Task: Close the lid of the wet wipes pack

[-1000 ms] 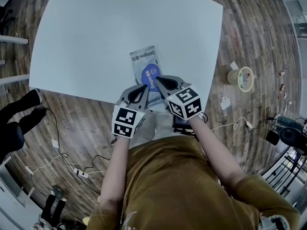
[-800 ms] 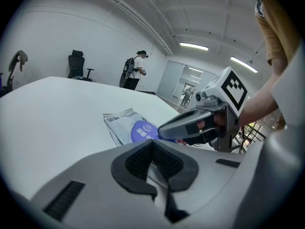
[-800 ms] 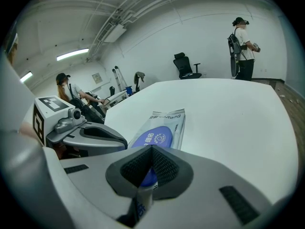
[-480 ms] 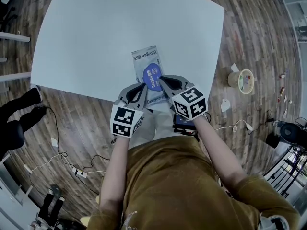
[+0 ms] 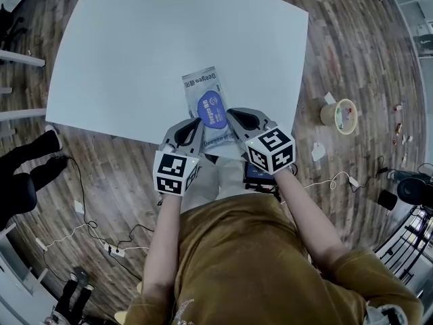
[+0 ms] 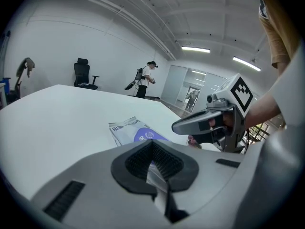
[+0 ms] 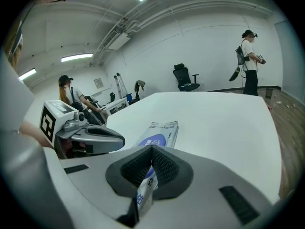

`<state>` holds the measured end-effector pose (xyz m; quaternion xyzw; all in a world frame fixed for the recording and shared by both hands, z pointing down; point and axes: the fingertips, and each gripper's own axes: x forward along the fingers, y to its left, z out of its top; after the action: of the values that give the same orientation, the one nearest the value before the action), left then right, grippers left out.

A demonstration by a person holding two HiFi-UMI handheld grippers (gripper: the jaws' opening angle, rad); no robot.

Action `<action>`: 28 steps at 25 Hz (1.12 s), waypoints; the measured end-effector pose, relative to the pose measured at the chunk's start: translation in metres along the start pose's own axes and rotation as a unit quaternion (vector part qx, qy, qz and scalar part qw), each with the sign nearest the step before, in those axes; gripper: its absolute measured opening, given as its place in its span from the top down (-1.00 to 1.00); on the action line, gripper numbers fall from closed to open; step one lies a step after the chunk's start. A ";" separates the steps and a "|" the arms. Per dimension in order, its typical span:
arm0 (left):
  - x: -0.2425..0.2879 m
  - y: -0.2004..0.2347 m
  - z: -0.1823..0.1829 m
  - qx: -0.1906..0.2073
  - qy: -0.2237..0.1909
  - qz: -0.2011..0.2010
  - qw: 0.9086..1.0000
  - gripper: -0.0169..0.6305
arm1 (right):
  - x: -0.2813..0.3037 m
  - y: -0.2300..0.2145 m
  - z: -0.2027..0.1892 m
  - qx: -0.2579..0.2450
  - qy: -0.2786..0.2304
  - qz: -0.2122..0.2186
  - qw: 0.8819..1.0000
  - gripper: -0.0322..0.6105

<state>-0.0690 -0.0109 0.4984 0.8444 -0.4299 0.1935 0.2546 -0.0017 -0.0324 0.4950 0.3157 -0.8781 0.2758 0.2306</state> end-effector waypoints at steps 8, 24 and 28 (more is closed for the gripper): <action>-0.010 -0.007 0.015 0.006 -0.022 0.016 1.000 0.95 | -0.036 -0.017 0.010 0.015 -0.038 -0.041 0.998 0.88; -0.032 -0.011 0.064 0.048 -0.074 0.050 0.995 0.96 | -0.087 -0.036 0.056 0.025 -0.124 -0.083 0.989 0.88; -0.044 -0.010 0.077 0.057 -0.096 0.074 0.991 0.95 | -0.100 -0.035 0.066 0.023 -0.144 -0.089 0.985 0.88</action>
<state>-0.0773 -0.0242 0.4109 0.8381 -0.5016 0.1543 0.1486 0.0762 -0.0537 0.3998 0.4343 -0.8640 0.2256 0.1185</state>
